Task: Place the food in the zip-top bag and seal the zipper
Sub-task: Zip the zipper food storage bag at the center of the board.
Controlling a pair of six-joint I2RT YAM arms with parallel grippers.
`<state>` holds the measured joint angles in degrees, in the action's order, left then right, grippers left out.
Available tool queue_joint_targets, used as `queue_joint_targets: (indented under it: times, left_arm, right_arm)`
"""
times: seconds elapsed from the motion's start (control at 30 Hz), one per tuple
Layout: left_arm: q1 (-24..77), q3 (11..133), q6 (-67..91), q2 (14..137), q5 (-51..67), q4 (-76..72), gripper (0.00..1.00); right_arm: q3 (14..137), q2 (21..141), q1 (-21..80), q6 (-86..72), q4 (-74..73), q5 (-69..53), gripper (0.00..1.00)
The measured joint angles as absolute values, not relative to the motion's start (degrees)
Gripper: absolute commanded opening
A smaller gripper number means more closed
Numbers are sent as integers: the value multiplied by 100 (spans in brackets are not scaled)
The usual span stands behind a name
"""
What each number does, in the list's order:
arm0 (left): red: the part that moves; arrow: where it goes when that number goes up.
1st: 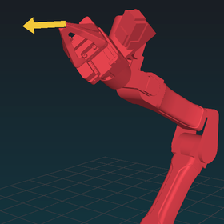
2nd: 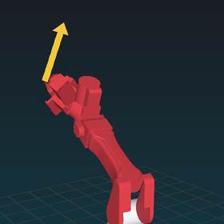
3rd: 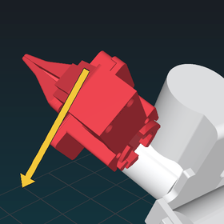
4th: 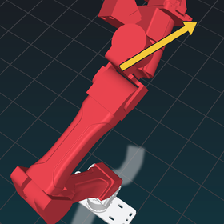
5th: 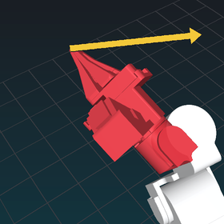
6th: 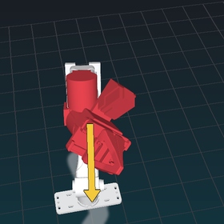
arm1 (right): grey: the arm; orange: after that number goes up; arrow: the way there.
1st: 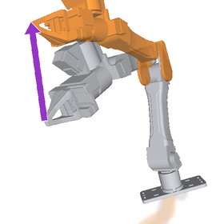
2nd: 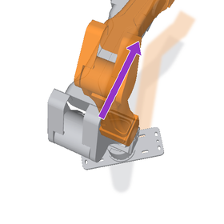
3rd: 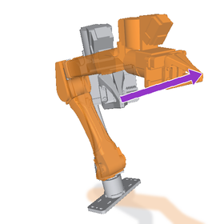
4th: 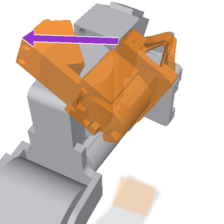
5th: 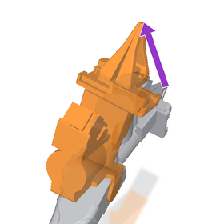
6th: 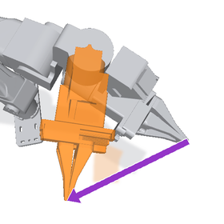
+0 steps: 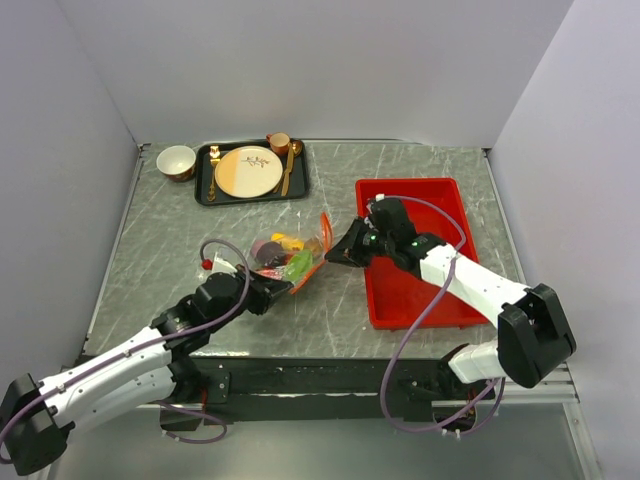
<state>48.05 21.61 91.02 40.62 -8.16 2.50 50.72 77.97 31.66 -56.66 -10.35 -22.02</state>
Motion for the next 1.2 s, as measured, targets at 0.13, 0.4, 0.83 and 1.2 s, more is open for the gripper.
queue_joint_targets:
  times: [0.13, 0.4, 0.83, 1.2]
  left_arm:
    - [4805, 2161, 9083, 4012, -895, 440, 1]
    - [4810, 2202, 9067, 3767, -1140, 816, 1]
    - [4810, 2255, 9072, 3538, -1345, 1184, 1]
    - [4810, 2255, 9091, 3332, -1402, 1413, 1]
  right_arm:
    - [5098, 7841, 3116, -5607, -1041, -2237, 6]
    - [5190, 8062, 2961, -5579, -1024, -2373, 5]
    - [5369, 8322, 2742, -5424, -1026, -2484, 5]
    - [5596, 8468, 2561, -5325, -1044, -2519, 5]
